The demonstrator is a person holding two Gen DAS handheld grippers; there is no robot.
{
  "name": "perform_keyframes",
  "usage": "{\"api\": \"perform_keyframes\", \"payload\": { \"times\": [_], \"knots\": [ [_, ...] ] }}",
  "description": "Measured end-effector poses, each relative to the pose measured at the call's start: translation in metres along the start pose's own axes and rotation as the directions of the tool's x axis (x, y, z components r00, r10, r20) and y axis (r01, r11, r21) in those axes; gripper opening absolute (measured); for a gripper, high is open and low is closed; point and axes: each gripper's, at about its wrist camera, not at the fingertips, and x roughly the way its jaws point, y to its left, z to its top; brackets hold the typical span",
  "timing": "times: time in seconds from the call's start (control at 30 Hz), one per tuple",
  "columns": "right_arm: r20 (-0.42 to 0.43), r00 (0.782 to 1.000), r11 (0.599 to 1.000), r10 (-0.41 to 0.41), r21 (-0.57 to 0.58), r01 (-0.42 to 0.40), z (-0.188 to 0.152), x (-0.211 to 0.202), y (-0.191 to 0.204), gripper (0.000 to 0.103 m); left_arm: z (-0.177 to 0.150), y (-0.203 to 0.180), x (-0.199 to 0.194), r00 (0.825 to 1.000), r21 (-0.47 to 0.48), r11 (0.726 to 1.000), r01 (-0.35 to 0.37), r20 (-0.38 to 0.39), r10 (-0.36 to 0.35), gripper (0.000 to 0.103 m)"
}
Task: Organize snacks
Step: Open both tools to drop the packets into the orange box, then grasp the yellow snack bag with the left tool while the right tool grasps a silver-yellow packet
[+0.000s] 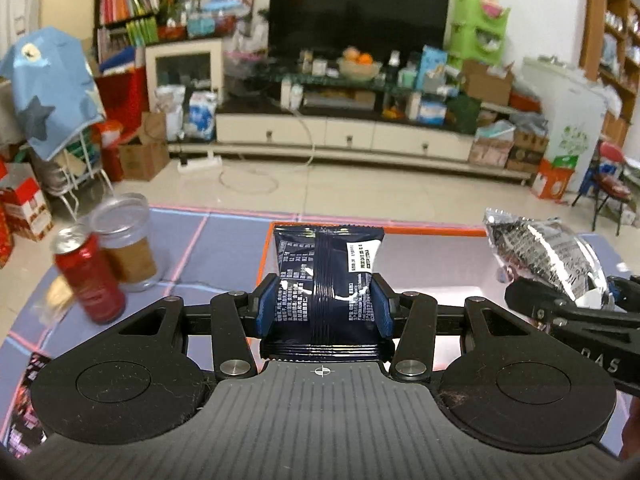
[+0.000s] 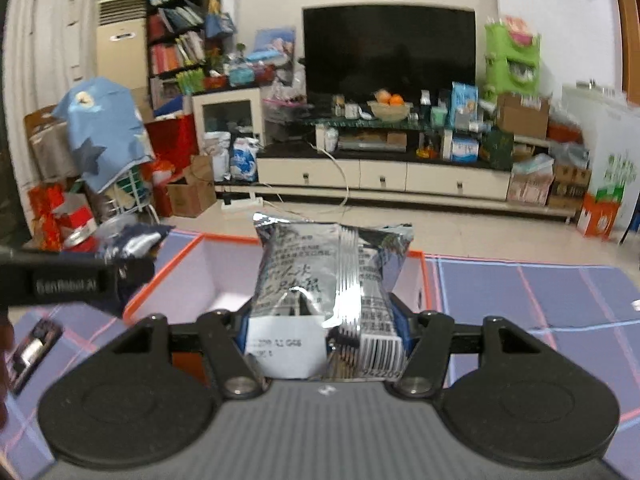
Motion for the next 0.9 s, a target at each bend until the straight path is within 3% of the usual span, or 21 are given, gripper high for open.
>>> {"api": "perform_keyframes", "payload": {
  "times": [0.13,0.17,0.2,0.27,0.33,0.43,0.5,0.63,0.77,0.9],
  "knots": [
    [-0.056,0.998,0.999,-0.008,0.04,0.011,0.011,0.049,-0.006,0.062,0.005,-0.004,0.05,0.997,0.019,1.0,0.01,-0.081,-0.008,0.022],
    [-0.071,0.997,0.999,-0.009,0.043,0.012,0.011,0.058,-0.007,0.062,0.004,-0.006,0.06,0.994,0.035,0.999,0.025,-0.11,-0.021,0.032],
    [-0.089,0.996,0.999,-0.008,0.041,0.012,0.011,0.067,-0.008,0.062,0.002,-0.008,0.068,0.991,0.045,0.999,0.03,-0.134,-0.024,0.048],
    [-0.104,0.994,0.999,-0.02,0.045,0.025,0.009,0.078,-0.009,0.065,-0.003,-0.007,0.069,0.991,0.062,0.998,0.013,-0.131,-0.005,0.056],
    [-0.096,0.995,0.998,-0.022,0.051,0.027,0.008,0.075,-0.013,0.065,-0.007,-0.001,0.055,0.994,0.043,0.999,0.026,-0.107,-0.021,0.056],
    [-0.036,0.999,0.998,-0.024,0.063,0.026,0.008,0.04,-0.026,0.065,-0.014,0.018,0.018,0.998,-0.008,0.999,0.045,-0.051,-0.045,0.063],
    [0.04,0.997,0.996,-0.059,0.064,0.056,0.003,0.001,-0.041,0.074,-0.025,0.035,-0.016,1.0,-0.046,0.999,0.018,0.006,-0.018,0.072],
    [0.131,0.981,0.988,-0.145,0.069,0.137,-0.027,-0.074,-0.083,0.076,-0.06,0.065,-0.068,0.998,-0.095,0.995,-0.03,0.043,0.035,0.072],
    [0.096,0.986,0.99,-0.137,0.047,0.133,-0.075,-0.105,-0.116,0.078,-0.086,0.085,-0.092,0.999,-0.153,0.988,-0.027,0.017,0.03,0.072],
    [-0.025,0.999,0.995,-0.045,-0.094,0.042,-0.118,-0.081,-0.119,0.077,-0.105,0.098,-0.097,1.0,-0.119,0.992,-0.029,0.008,0.03,0.072]
  ]
}}
